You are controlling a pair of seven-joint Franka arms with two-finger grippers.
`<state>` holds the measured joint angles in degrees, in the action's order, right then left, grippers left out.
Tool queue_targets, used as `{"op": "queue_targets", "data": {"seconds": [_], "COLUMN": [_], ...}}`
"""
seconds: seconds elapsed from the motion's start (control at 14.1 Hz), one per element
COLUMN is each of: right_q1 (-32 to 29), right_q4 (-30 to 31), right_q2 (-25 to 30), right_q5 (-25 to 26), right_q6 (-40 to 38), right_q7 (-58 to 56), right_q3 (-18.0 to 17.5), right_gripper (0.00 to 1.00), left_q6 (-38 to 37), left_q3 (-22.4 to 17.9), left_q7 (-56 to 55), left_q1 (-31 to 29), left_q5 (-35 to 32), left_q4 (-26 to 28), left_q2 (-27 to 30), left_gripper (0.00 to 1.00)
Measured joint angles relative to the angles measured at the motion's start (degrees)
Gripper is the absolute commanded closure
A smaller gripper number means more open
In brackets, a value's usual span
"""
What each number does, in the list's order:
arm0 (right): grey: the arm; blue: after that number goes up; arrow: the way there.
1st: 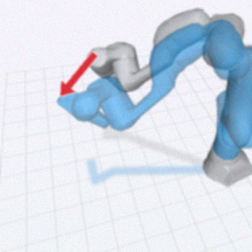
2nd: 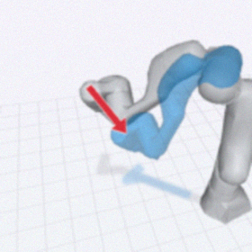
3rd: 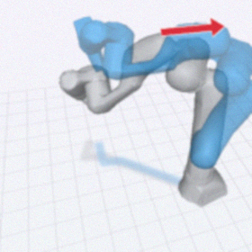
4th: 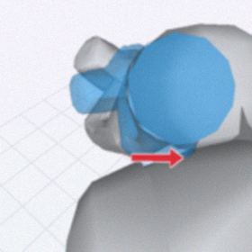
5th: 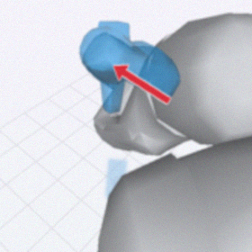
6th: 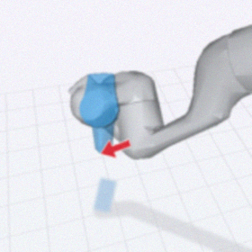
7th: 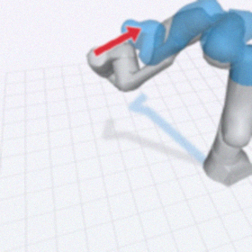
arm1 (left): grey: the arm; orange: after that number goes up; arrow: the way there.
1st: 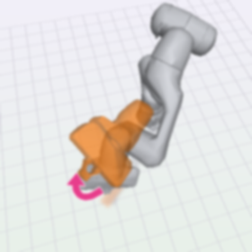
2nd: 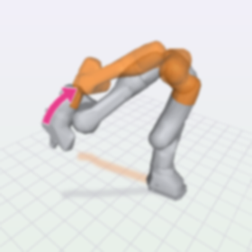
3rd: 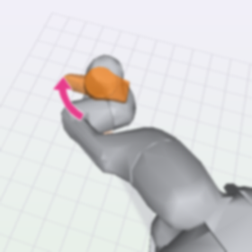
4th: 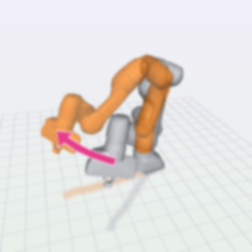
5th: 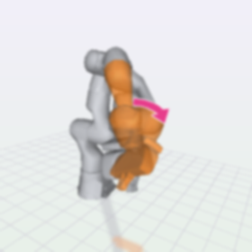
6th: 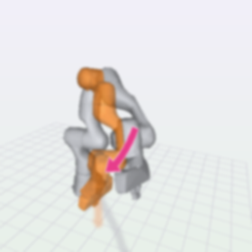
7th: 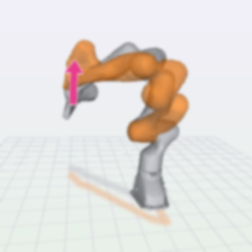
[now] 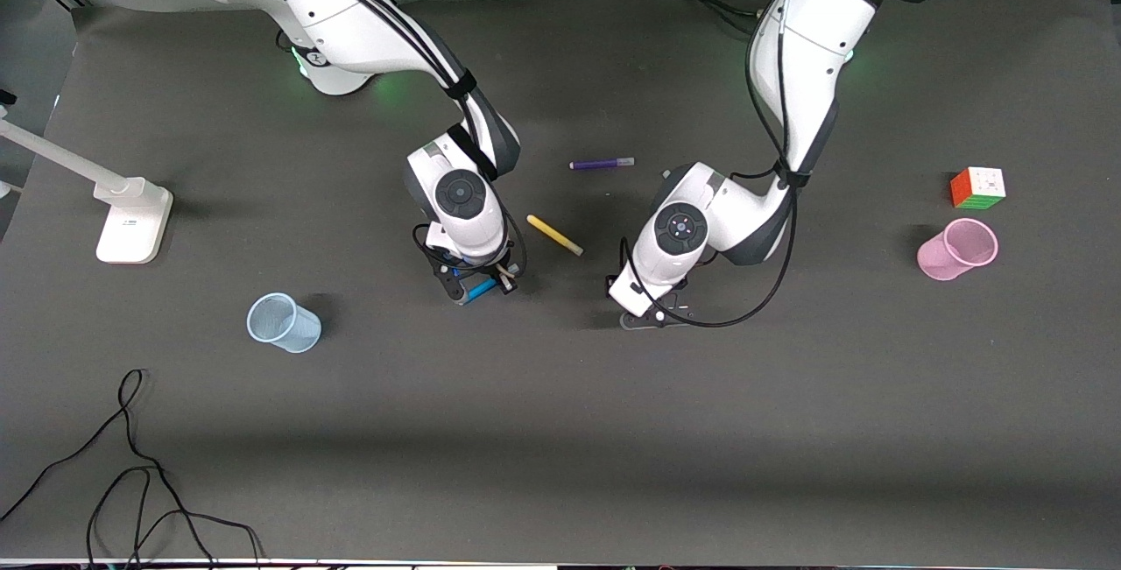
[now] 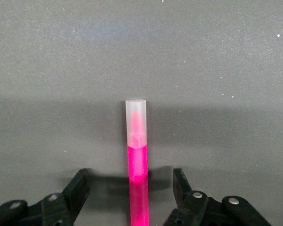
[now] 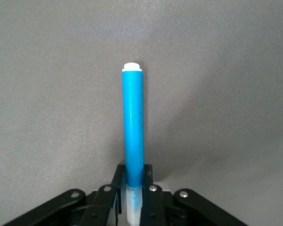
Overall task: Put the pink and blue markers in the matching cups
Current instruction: 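Grasp the blue marker with the right gripper while the left gripper grasps pink, then lift the blue marker toward the clear cup while the left gripper carries pink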
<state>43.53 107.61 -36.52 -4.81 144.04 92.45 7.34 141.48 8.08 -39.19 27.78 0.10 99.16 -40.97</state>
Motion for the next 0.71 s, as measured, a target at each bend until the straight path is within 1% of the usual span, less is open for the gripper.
{"op": "queue_targets", "data": {"seconds": [0.07,0.21,0.28,0.43,0.57,0.64,0.71], "right_q1": [0.0,0.0,-0.3,-1.6,-3.9,-5.2,-6.7], "right_q4": [-0.1,-0.7,-1.3,-4.3,-7.9,-9.2,-10.2], "right_q2": [0.0,0.1,0.2,0.8,2.8,4.2,5.8], "right_q5": [0.0,0.0,0.0,0.0,0.0,0.0,0.0], "right_q6": [0.0,-0.2,-1.7,-7.9,-15.4,-19.1,-22.4], "right_q7": [-0.1,-0.7,-1.7,-4.4,-9.2,-12.5,-16.2], "right_q3": [0.0,0.4,0.7,0.9,1.1,1.2,1.2], "right_gripper": [0.9,0.9,0.9,0.9,0.9,0.9,0.9], "left_q6": [0.0,0.0,0.0,0.0,-0.3,-1.5,-4.4], "left_q3": [-0.1,-0.2,-0.2,-0.2,-0.6,-0.8,-0.9], "left_q7": [0.0,0.0,0.0,-0.1,-0.1,0.0,0.1], "left_q1": [0.0,0.0,0.1,0.1,0.0,-0.2,-0.5], "left_q5": [-0.5,-4.6,-6.8,-8.2,-8.5,-8.5,-8.6], "left_q4": [0.0,-0.1,-0.3,-0.4,-0.8,-1.1,-1.6], "left_q2": [0.1,0.1,0.1,0.1,0.3,0.8,1.9], "left_gripper": [1.0,1.0,1.0,1.0,1.0,1.0,1.0]}}
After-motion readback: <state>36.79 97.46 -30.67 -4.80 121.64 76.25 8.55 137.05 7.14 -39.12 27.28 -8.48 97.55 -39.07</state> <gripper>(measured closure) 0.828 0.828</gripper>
